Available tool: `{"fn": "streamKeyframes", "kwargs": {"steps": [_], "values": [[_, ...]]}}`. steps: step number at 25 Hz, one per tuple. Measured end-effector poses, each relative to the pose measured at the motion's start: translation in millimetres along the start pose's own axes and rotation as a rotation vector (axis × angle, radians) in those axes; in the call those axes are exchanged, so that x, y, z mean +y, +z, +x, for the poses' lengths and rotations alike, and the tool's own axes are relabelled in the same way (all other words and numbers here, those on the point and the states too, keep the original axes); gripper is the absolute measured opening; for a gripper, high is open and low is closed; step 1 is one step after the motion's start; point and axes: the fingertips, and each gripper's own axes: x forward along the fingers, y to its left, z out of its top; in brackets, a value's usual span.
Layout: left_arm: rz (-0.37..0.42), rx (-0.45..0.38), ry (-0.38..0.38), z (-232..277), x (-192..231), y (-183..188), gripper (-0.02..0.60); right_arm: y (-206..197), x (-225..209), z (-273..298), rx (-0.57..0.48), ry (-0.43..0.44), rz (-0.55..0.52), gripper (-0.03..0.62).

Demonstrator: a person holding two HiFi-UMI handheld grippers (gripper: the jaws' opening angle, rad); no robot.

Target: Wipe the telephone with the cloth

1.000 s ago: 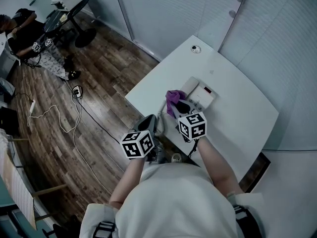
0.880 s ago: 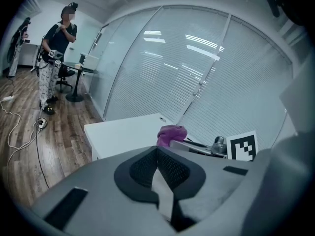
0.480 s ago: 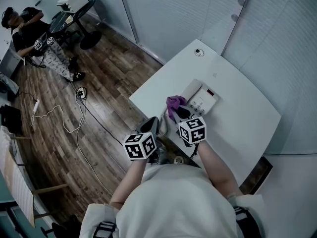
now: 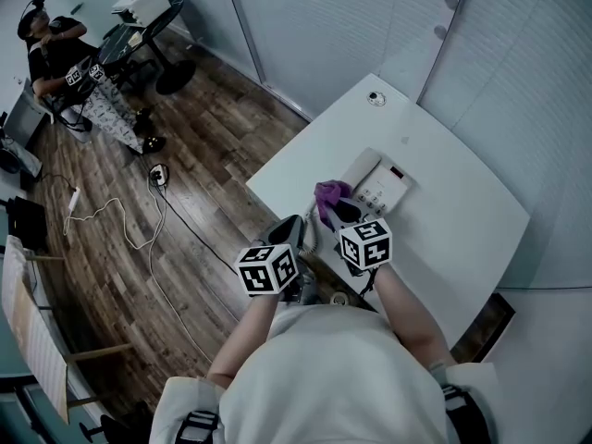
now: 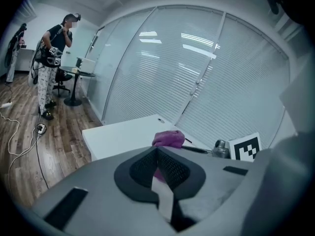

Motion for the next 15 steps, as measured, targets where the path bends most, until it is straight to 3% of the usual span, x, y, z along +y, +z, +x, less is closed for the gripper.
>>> {"fn": "streamKeyframes", "kwargs": {"steps": [15], "values": [[0.084,0.041,-0.081,27.7,-21.0,14.5,0.021,40.7,-4.6,-53.5,-0.138,-0.051,0.028,0.067]]}}
